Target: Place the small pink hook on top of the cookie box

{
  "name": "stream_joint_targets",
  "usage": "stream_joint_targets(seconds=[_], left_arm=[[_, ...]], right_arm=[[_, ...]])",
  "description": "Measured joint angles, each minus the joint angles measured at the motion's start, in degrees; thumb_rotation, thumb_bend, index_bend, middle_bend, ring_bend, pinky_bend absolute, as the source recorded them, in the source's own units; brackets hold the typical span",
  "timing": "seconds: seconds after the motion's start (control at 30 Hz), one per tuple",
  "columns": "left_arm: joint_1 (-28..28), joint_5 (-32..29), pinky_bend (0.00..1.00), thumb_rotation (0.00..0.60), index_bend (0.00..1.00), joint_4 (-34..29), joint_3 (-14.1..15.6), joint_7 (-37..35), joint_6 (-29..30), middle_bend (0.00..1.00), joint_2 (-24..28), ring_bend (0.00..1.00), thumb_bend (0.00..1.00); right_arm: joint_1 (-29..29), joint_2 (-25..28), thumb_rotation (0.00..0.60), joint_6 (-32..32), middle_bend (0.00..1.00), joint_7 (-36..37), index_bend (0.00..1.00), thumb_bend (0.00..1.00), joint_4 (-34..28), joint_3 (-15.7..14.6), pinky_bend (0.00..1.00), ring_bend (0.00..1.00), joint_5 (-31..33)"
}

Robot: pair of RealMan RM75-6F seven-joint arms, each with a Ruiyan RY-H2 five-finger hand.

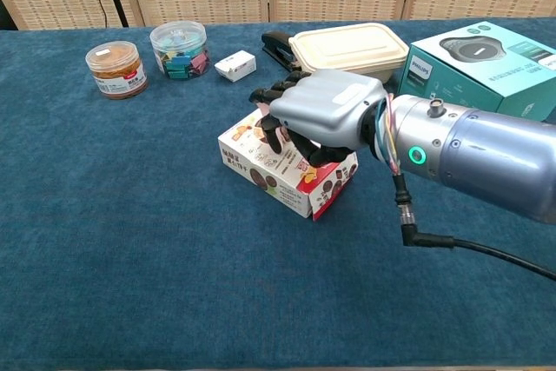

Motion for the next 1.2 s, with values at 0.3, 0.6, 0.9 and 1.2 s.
stream_joint_targets(seconds=[0.3, 0.6, 0.9, 1.2], left_arm=[[0.06, 0.31, 0.00, 0.600, 0.00, 0.06, 0.00, -0.30, -0.15, 0.00, 0.12, 0.00, 0.14], [0.25, 0.56, 0.00, 0.600, 0.00, 0.13, 0.05, -0.44, 0.00, 0.00, 0.11, 0.00, 0.14], [0.27, 0.75, 0.00, 0.600, 0.00, 0.24, 0.04, -0.69, -0.08, 0.00, 0.19, 0.00, 0.14], [0.23, 0.45, 0.00, 0.600, 0.00, 0.45, -0.03, -1.22, -0.42, 0.00, 0.27, 0.00, 0.14]], right_arm=[[-1.07, 1.72, 0.600, 0.62, 0.00, -0.11, 0.38, 1.00, 0.10, -0.71, 0.00, 0.00, -0.48], [-1.18, 1.59, 0.600, 1.17, 0.00, 0.03, 0.38, 1.00, -0.74, -0.14, 0.00, 0.00, -2.21], [-1.16, 0.85, 0.600, 2.21, 0.00, -0.10, 0.38, 1.00, -1.38, 1.27, 0.00, 0.00, -2.80], [-1.13, -1.09, 0.600, 3.42, 0.00, 0.10, 0.37, 1.00, -0.21, 2.34, 0.00, 0.00, -3.85]])
